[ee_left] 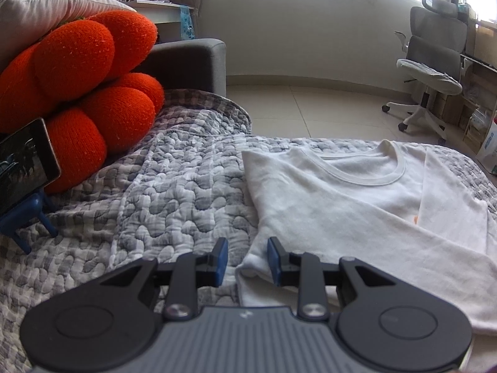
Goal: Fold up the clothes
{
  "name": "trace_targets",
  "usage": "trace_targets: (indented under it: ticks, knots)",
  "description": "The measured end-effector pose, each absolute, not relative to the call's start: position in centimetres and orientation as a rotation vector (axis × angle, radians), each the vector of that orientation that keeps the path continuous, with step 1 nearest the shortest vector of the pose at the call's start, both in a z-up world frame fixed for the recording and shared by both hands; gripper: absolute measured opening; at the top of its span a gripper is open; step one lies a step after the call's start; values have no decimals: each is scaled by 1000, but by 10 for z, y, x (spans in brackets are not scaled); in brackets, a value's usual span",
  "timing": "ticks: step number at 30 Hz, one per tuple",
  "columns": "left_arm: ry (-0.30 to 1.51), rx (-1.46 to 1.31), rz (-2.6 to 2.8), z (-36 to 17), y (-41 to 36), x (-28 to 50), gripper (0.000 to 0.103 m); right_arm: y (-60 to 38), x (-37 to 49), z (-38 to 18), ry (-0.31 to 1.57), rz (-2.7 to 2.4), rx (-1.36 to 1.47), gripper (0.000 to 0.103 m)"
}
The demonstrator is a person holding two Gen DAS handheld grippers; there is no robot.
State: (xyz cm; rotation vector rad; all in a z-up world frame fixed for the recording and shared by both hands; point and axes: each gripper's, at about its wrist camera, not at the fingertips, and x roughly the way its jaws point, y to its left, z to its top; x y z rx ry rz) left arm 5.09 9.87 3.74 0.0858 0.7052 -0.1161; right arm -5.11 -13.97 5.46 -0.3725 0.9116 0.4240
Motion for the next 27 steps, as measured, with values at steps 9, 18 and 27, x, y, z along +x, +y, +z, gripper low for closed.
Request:
trace_targets:
  ticks: [9,18,27]
  knots:
    - [719,102,-115,34,98,53,30,-138,-45,56,924,421,-339,19]
    - [727,79,-130,40,100,46,30,-139,-25,77,865,363,-248,20]
    - [771,-1,-146,34,109,53,30,-110,29,99,795,449,-92,20]
